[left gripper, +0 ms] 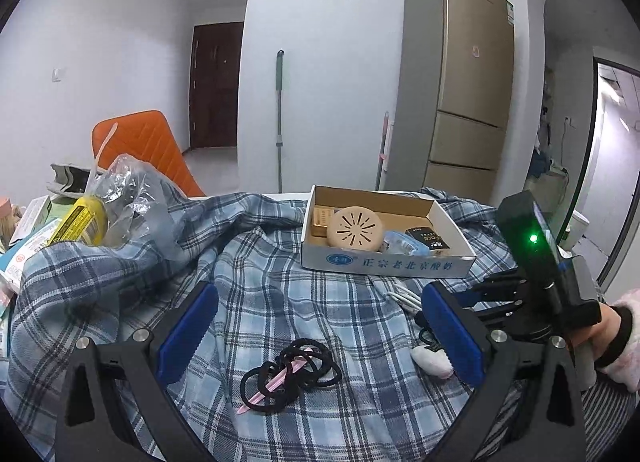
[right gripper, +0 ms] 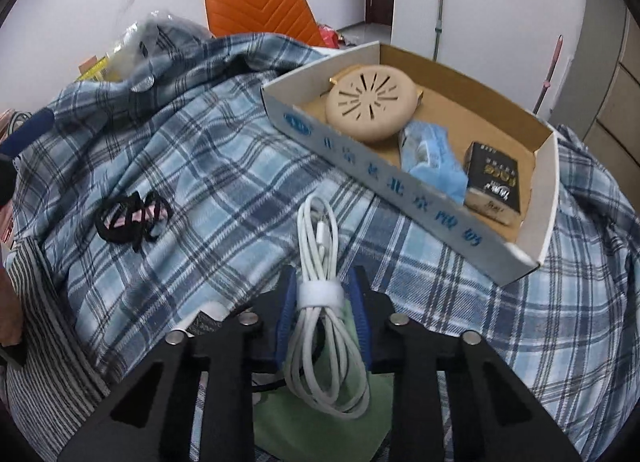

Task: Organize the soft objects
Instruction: 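Grasp the white coiled cable with the right tool while the left tool grasps the black hair ties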

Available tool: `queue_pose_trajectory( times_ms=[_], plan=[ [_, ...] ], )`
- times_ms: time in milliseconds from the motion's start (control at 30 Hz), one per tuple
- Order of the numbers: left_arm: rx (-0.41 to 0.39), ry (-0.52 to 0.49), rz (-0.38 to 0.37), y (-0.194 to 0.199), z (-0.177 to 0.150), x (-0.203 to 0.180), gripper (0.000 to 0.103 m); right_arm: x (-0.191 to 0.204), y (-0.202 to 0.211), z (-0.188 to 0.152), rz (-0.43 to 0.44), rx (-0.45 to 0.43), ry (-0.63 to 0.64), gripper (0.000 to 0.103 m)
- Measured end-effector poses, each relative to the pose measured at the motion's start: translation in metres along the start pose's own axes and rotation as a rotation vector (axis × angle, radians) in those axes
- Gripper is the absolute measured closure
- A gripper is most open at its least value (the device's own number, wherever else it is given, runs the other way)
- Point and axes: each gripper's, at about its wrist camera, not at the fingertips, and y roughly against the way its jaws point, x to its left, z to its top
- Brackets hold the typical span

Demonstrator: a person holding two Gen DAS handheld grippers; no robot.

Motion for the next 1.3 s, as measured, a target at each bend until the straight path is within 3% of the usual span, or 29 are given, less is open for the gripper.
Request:
queue_pose_trajectory(
  times_ms=[367,533,667,833,967,1067,1167,1300],
  plan=[
    [0.009,-0.002,-0.003,-0.002,0.001,0.001,0.000,0.000,0.043,-0.002,-0.001,-0.103,0.027,0.084],
    [0.056,0.064,0.007,-0.007,0.002,0.015,0.000,-0.001,0.080,-0.011,-0.005,-0.180,0.021,0.084],
    [0.119,0.088,0.009,-0.015,0.001,0.022,0.011,-0.002,0.093,-0.020,0.004,-0.226,0.009,0.084],
    [0.232,0.035,0.044,-0.032,-0.005,0.016,0.025,-0.006,0.092,-0.027,0.028,-0.244,-0.015,0.084],
    [0.360,-0.003,0.047,-0.049,-0.015,0.015,0.030,-0.011,0.085,-0.032,0.041,-0.240,-0.030,0.084],
    [0.401,-0.030,0.069,-0.054,-0.019,0.015,0.036,-0.014,0.081,-0.034,0.044,-0.240,-0.038,0.084],
    [0.414,-0.107,0.046,-0.053,-0.020,0.011,0.036,-0.018,0.080,-0.037,0.073,-0.242,-0.055,0.084],
    [0.469,-0.257,-0.046,-0.049,-0.022,0.003,0.036,-0.020,0.082,-0.037,0.091,-0.249,-0.063,0.084]
  ],
)
